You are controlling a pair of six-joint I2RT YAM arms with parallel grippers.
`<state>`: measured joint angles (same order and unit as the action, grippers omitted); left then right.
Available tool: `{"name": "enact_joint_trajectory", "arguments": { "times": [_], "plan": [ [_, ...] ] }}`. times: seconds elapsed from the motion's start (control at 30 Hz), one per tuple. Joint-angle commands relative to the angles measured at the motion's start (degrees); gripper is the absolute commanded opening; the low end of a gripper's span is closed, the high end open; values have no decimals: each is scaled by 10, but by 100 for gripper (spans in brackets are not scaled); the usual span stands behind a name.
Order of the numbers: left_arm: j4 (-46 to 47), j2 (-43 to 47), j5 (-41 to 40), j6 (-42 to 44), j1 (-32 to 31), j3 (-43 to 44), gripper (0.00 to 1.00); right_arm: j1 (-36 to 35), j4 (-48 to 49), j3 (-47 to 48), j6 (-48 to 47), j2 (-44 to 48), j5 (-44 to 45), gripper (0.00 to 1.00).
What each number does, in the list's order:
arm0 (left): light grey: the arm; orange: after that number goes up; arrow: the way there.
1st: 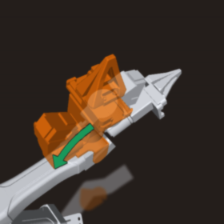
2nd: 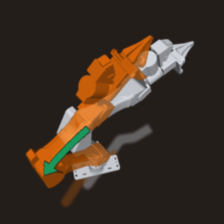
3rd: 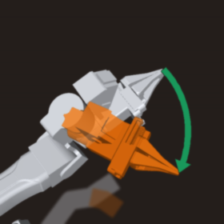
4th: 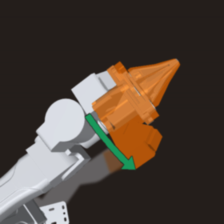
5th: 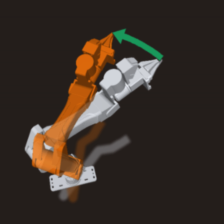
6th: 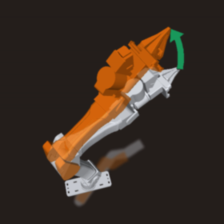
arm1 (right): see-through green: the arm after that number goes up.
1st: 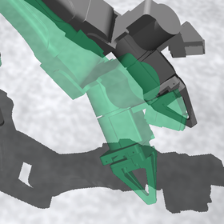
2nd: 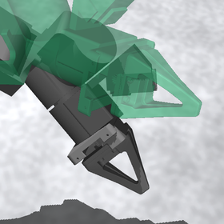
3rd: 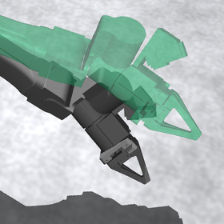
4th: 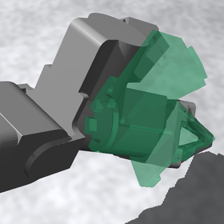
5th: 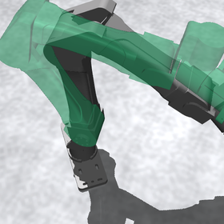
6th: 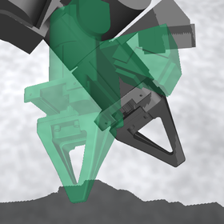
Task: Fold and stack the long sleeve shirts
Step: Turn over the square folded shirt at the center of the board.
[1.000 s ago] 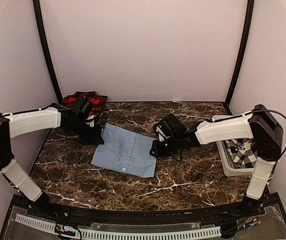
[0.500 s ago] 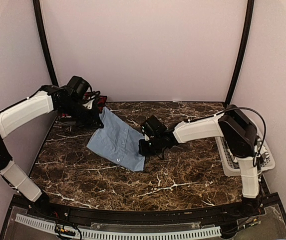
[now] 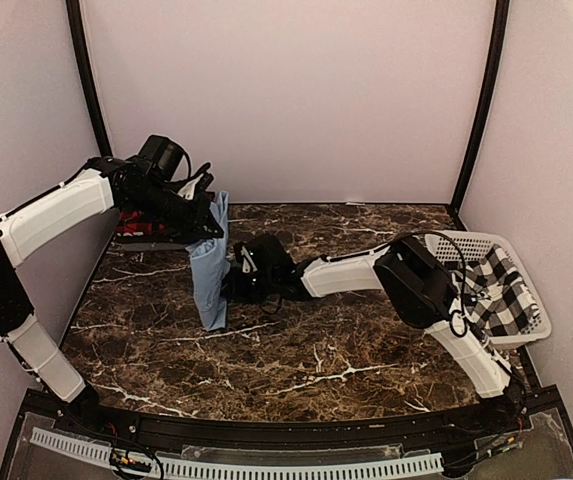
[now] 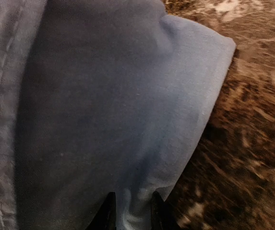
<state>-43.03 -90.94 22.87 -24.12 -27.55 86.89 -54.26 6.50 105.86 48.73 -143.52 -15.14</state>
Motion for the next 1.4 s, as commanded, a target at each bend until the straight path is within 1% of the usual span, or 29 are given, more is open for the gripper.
{"name": "enact_joint_trajectory", "arguments": {
  "times": [0.0,0.07,0.17,0.27,0.37,0.43,0.47,0.53,0.7,0.93,1.1,1.17,1.23,1.33,1.37],
  "plan": [
    [35,-16,41,-8,-2,33,0,-8,129,77,75,-56,-80,24],
    [45,-26,46,-8,-1,36,0,-7,156,95,91,-72,-98,26],
    [52,-42,52,-9,-1,36,0,-3,202,110,117,-84,-130,33],
    [70,-55,64,-16,-1,36,0,-1,251,127,162,-100,-166,35],
    [80,-69,90,-22,-1,45,0,-2,294,129,201,-108,-176,38],
    [85,-79,99,-24,-1,50,0,-3,310,131,221,-112,-180,38],
    [86,-87,100,-23,-2,53,0,-3,308,126,226,-109,-176,38],
    [85,-97,104,-20,-1,54,0,-1,300,86,230,-90,-160,38],
    [96,-104,113,-16,-2,28,0,11,296,-59,194,-10,-111,39],
    [115,-99,122,-17,-2,-3,0,25,312,-200,167,71,-71,41],
    [129,-99,127,-23,-3,-9,0,37,302,-321,137,182,-29,42],
    [138,-102,126,-26,-7,-10,0,46,271,-358,117,240,-16,44],
    [147,-110,117,-33,-17,-9,0,56,215,-389,89,305,8,45],
    [185,-143,95,-56,-60,-2,0,72,88,-433,41,416,67,51],
    [195,-153,79,-72,-87,3,0,80,59,-454,32,454,85,53]
  ]
}}
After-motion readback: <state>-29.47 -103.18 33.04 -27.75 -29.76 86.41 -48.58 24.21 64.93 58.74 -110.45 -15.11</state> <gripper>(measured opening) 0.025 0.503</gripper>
